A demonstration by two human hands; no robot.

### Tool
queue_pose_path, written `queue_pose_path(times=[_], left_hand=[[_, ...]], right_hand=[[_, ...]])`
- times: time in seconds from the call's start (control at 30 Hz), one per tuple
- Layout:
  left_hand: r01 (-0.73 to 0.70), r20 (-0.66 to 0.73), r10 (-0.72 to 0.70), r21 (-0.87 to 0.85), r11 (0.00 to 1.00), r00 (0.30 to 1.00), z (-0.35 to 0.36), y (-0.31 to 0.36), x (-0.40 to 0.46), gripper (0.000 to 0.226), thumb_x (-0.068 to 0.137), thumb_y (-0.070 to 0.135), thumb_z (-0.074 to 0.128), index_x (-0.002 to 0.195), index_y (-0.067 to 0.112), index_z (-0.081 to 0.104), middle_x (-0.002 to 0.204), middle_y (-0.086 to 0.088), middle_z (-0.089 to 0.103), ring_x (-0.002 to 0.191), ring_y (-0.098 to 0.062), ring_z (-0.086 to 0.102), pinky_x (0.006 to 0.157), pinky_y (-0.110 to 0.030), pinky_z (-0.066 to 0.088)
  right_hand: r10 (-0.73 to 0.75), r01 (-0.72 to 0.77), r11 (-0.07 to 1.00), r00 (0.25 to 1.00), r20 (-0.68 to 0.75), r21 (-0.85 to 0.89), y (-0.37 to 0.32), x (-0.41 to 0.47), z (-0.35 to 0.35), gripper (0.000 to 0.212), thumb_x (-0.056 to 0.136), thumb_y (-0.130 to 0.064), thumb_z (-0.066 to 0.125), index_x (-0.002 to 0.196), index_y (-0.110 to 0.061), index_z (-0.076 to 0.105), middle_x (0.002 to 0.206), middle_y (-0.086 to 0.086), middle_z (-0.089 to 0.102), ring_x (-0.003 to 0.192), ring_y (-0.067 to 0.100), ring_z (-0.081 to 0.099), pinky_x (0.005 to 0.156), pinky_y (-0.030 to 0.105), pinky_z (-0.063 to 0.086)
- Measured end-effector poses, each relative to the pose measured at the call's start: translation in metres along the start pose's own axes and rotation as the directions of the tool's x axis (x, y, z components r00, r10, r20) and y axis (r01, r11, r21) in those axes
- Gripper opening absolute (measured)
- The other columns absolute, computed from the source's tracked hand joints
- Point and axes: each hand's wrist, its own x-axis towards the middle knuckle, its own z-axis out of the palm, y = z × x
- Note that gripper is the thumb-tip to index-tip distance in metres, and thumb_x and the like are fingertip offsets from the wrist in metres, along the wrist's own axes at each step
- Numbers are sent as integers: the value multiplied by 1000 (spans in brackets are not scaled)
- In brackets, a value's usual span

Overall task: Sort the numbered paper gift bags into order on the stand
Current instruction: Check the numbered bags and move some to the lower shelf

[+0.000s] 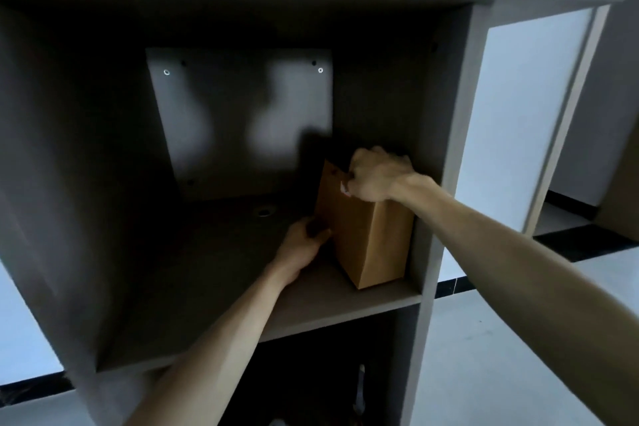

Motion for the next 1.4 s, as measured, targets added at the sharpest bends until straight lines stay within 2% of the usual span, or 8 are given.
queue_pose_path(times=[0.17, 0.3, 0.5, 0.67, 0.83, 1.1, 1.27, 1.4], left_hand=[[-25, 25, 21, 155, 988, 999, 2, 3, -1, 46, 95, 32, 59, 140, 26, 48, 139, 4, 53, 126, -17, 50, 95, -26, 37], [-42, 138, 31, 81, 996, 990, -6, 7, -12, 47, 94, 29, 61, 139, 26, 46, 125, 12, 50, 114, -8, 48, 95, -25, 36], [13, 205, 4, -79, 997, 979, -10, 4, -12, 48, 94, 15, 60, 140, 25, 47, 137, 1, 54, 123, -16, 53, 109, -37, 40], [-12, 224, 37, -109, 994, 974, 1, 2, -2, 52, 93, 13, 61, 141, 28, 46, 130, 7, 58, 117, -9, 55, 106, -33, 42], [-26, 190, 40, -73, 997, 981, -1, 6, -2, 43, 94, 19, 61, 134, 32, 50, 123, 10, 58, 108, -3, 55, 96, -26, 45], [-409, 72, 406, 31, 912, 911, -24, 52, -38, 20, 98, 17, 56, 111, 29, 65, 108, 5, 69, 88, -7, 70, 79, -24, 56], [-650, 15, 650, 62, 757, 759, -56, 111, -80, 21, 96, 12, 57, 113, 20, 66, 99, 4, 72, 87, -12, 71, 74, -27, 59], [-724, 5, 737, 191, 663, 676, -80, 130, -114, 19, 96, 16, 58, 112, 23, 67, 97, 7, 72, 87, -11, 71, 74, -23, 56]], right_hand=[[13, 18, 968, 993, -121, 251, 7, -15, 7, 34, 95, -47, 51, 117, -26, 65, 116, 10, 64, 107, 35, 61, 88, 39, 51], [21, 79, 955, 943, -332, 284, 7, -39, 30, 45, 97, -61, 36, 103, -27, 66, 100, 6, 69, 96, 34, 64, 82, 41, 52], [-9, 116, 981, 829, -559, 157, 3, -43, 53, 46, 100, -55, 30, 105, -27, 65, 91, 8, 72, 92, 33, 66, 84, 41, 48], [-31, 108, 990, 792, -609, 90, 6, -34, 55, 39, 97, -50, 40, 96, -24, 70, 77, 8, 71, 79, 32, 69, 69, 38, 51], [-82, 217, 966, 765, -638, 137, 10, -31, 57, 42, 97, -54, 34, 106, -26, 64, 103, -2, 70, 103, 27, 61, 85, 41, 50], [-175, 471, 879, 180, -968, -71, -9, -59, -32, 29, 100, -29, 55, 86, -10, 73, 92, 3, 71, 84, 28, 63, 73, 44, 49], [-172, 535, 837, 58, -983, -115, -15, -67, -86, 34, 102, -25, 50, 85, -5, 71, 86, 5, 70, 78, 24, 59, 70, 41, 47], [-137, 528, 843, 33, -990, -99, -20, -68, -119, 37, 103, -30, 47, 86, -6, 69, 81, 4, 67, 77, 24, 58, 68, 41, 45]])
